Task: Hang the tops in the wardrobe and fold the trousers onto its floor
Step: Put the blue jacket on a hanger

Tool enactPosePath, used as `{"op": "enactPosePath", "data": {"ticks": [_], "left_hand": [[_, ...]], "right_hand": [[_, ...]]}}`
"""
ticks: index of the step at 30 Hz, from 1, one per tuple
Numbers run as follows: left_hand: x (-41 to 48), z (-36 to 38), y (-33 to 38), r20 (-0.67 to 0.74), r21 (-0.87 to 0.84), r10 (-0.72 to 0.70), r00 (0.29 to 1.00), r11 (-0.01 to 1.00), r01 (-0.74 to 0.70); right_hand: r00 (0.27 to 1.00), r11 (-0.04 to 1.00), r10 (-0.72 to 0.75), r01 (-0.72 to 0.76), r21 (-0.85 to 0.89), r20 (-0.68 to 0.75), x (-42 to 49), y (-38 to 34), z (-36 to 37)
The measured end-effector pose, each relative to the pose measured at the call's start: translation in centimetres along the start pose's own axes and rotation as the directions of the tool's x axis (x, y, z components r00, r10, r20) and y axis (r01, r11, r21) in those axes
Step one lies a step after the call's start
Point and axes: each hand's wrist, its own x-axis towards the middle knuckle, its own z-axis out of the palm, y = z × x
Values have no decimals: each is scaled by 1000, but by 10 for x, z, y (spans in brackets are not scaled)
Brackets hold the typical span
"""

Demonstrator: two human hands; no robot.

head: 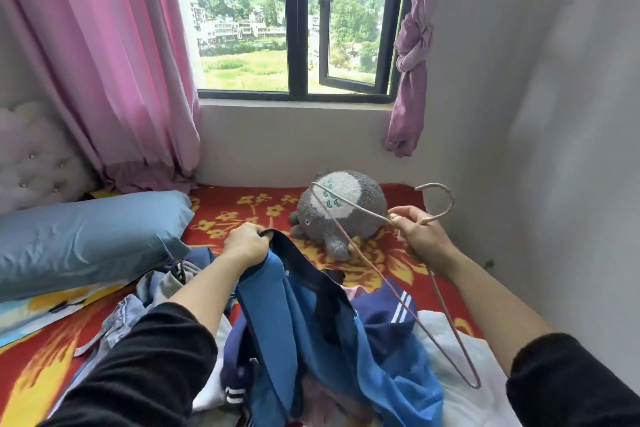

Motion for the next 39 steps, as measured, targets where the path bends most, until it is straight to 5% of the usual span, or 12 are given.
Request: {"op": "enactPosePath", "data": {"ticks": [5, 10, 17, 22, 26, 29, 33, 35, 37, 39], "left_hand": [[7, 7, 4, 21, 14, -38, 999, 999, 38], [9, 7, -1, -87, 8, -45, 995, 999, 45], [-12, 13, 21, -27, -128, 75, 997, 989, -78], [-49, 29, 57, 11, -133, 271, 962, 954, -268], [-55, 26, 44, 92, -93, 250, 964, 966, -241], [-62, 24, 43, 91, -155, 287, 954, 950, -272], [-74, 15, 53, 467, -376, 435, 770, 886, -272], [-69, -1, 51, 487, -435, 446, 752, 870, -234], [-54, -12, 41, 275, -304, 417, 867, 893, -333], [-48, -10, 30, 205, 95, 439, 875, 881, -464]], "right_hand": [[951, 981, 180, -193, 29, 253, -16, 18, -17], [918, 956, 292, -288, -54, 270, -18, 33, -21], [959, 984, 176, -171, -43, 222, -27, 49, 20], [992, 953, 77, -46, -301, 95, -25, 67, 75], [982, 990, 82, -99, -96, -170, -19, 70, 84], [962, 990, 141, -130, 61, -236, -17, 65, 94], [971, 968, 150, -107, 225, -185, -20, 58, 105], [985, 976, 68, -33, 214, -160, -21, 53, 99], [995, 977, -3, 24, 212, -99, -24, 49, 92], [999, 972, -34, 41, 233, -33, -30, 44, 94]]}}
